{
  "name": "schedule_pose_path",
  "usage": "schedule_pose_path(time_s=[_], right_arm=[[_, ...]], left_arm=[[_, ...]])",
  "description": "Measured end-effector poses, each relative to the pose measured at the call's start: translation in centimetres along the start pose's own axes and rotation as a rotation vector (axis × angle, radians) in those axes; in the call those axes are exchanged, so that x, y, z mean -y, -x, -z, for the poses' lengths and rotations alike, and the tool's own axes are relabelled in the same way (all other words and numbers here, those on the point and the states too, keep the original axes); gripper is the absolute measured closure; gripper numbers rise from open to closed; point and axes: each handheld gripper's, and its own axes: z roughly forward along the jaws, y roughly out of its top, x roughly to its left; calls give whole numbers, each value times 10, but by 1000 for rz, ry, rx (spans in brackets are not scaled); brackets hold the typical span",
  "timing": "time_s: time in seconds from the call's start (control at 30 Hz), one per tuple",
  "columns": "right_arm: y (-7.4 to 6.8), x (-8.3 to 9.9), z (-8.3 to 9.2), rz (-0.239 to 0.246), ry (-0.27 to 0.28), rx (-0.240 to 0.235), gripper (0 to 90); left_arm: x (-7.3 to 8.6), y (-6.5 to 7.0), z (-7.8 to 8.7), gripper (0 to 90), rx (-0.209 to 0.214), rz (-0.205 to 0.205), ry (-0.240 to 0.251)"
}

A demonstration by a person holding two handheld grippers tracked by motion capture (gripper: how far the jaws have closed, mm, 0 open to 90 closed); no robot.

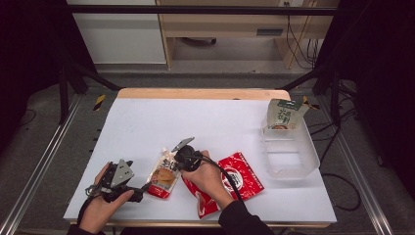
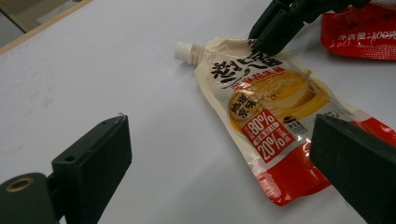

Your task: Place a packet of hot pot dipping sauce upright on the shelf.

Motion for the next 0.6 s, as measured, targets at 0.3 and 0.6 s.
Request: schedule_pose_path(time_s=[0.3, 0.6], right_arm=[[1, 0, 0, -25, 4, -22, 866], [2, -1, 1, -27, 24, -29, 891]], left_arm=[[0, -1, 1, 55, 2, -1, -1], [0, -1, 1, 55, -3, 7, 7]])
